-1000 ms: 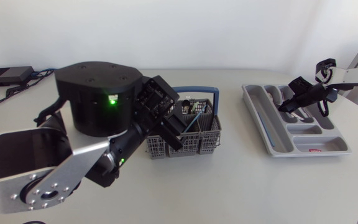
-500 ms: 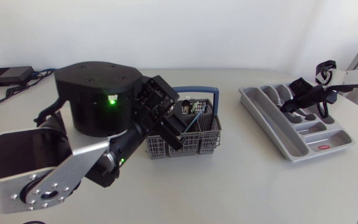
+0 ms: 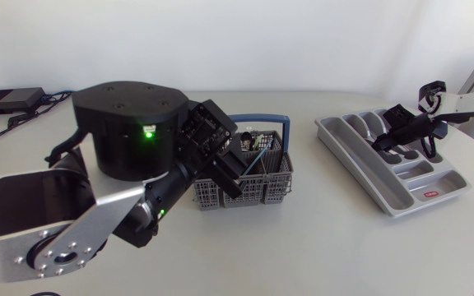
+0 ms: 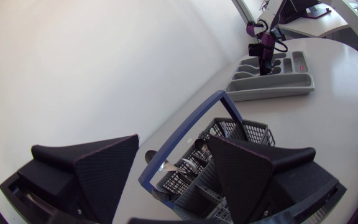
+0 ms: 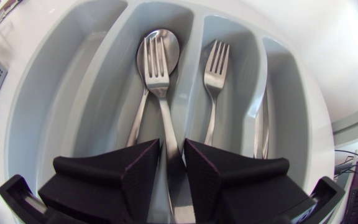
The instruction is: Sort the cutlery from the basket into the organizer compartments.
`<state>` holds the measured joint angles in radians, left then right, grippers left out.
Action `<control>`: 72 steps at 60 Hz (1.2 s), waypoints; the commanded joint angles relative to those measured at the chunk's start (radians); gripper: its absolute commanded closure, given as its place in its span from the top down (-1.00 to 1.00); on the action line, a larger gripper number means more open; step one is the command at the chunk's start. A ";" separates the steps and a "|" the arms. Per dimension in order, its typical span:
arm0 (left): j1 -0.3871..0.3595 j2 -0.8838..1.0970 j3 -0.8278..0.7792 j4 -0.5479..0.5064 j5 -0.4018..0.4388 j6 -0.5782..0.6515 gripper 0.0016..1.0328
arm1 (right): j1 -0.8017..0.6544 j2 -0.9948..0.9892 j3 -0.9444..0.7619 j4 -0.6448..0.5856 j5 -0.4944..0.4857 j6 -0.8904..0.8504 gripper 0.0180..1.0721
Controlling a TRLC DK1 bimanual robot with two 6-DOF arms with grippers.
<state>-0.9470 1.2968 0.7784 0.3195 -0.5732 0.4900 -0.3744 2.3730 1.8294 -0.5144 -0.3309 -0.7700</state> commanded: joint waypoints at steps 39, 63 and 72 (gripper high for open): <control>-0.012 -0.002 -0.030 0.016 -0.002 -0.022 0.51 | -0.001 -0.072 -0.036 -0.012 -0.005 -0.025 -0.02; -0.012 -0.004 -0.034 0.016 -0.001 -0.022 0.51 | 0.005 -0.031 -0.004 -0.012 -0.005 -0.015 -0.26; -0.012 0.001 -0.034 0.021 -0.001 -0.022 0.51 | 0.003 -0.021 -0.004 -0.012 -0.003 -0.015 -0.29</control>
<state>-0.9524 1.2968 0.7715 0.3218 -0.5732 0.4900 -0.3698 2.3211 1.8118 -0.5167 -0.3355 -0.7704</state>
